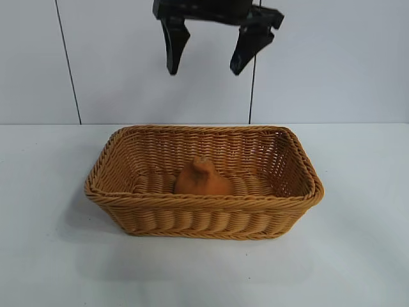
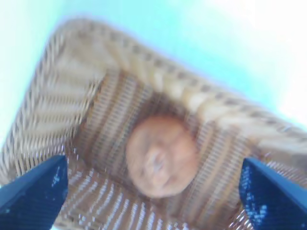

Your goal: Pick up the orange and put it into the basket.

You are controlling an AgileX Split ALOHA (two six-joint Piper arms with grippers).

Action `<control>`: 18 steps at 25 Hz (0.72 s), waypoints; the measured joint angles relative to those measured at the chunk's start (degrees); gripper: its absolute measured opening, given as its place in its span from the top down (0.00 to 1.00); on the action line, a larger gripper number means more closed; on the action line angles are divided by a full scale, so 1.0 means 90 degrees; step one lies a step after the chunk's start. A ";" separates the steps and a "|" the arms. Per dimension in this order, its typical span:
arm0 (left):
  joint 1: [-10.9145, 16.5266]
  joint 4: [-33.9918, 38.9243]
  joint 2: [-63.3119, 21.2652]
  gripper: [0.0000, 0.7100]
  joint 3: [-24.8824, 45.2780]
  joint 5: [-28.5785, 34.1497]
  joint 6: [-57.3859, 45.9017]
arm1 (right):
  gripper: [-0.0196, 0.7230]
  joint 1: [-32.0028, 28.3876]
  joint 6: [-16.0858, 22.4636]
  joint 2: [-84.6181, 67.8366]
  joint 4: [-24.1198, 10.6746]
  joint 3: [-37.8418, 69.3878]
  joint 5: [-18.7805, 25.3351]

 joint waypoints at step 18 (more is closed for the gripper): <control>0.0000 0.0000 0.0000 0.18 0.0000 0.0000 0.0000 | 0.07 -0.3041 -0.0089 -0.0075 -0.0075 0.0284 -0.0006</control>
